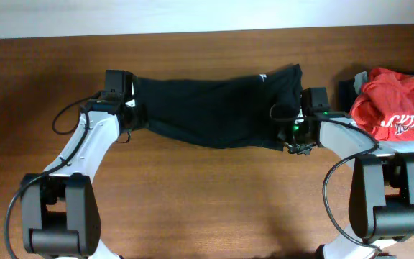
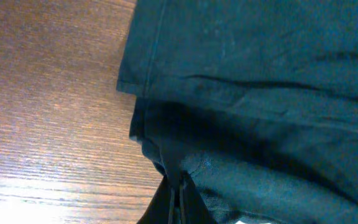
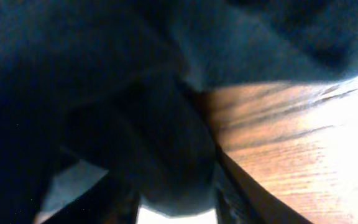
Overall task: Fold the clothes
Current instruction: 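Fold the bottom hem up toward the top edge with both grippers, then lower the folded hem onto the top edge and press flat with both grippers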
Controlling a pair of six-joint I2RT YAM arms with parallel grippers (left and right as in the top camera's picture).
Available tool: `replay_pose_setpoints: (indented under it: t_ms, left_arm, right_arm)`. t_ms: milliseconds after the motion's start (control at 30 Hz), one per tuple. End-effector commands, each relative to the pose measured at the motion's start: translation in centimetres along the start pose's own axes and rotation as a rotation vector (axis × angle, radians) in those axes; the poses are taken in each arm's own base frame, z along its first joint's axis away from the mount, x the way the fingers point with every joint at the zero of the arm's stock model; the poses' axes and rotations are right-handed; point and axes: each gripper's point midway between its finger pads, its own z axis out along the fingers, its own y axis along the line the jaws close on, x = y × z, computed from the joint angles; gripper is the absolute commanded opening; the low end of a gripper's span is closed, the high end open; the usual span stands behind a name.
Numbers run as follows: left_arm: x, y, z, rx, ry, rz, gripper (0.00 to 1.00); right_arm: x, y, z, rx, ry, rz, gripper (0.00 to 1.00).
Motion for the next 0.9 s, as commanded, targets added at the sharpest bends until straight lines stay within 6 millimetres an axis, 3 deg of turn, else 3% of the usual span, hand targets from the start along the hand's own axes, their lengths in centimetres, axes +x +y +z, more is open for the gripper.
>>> replay_pose_setpoints:
  t_ms: [0,67,200,367,567,700,867]
  left_arm:
    - [-0.3,0.0,-0.1,-0.011,-0.007,0.012,0.01]
    - [-0.3,0.0,-0.1,-0.012,-0.005,0.012,0.01]
    - [-0.3,0.0,-0.1,-0.012,-0.004,0.017,0.01]
    - [-0.4,0.1,-1.3,-0.01,-0.018,0.027,0.01]
    - [-1.6,0.1,-5.4,0.002,-0.1,0.023,0.01]
    - [-1.7,0.7,-7.8,-0.021,-0.133,0.019,0.01]
    - [-1.0,1.3,-8.6,-0.048,-0.119,0.019,0.01]
  right_arm:
    - [1.1,-0.8,0.7,0.022,0.027,0.011,0.21]
    - [1.1,-0.8,0.7,0.022,0.029,0.011,0.04]
    - [1.4,-0.7,-0.2,0.019,0.035,0.015,0.04]
    - [1.3,-0.3,-4.7,-0.008,-0.019,0.02,0.04]
    - [2.5,0.0,-9.2,-0.019,-0.061,-0.012,0.04]
    - [3.5,-0.6,-9.9,0.0,-0.039,-0.005,0.04]
    - [4.6,-1.4,-9.9,0.039,0.004,-0.016,0.04]
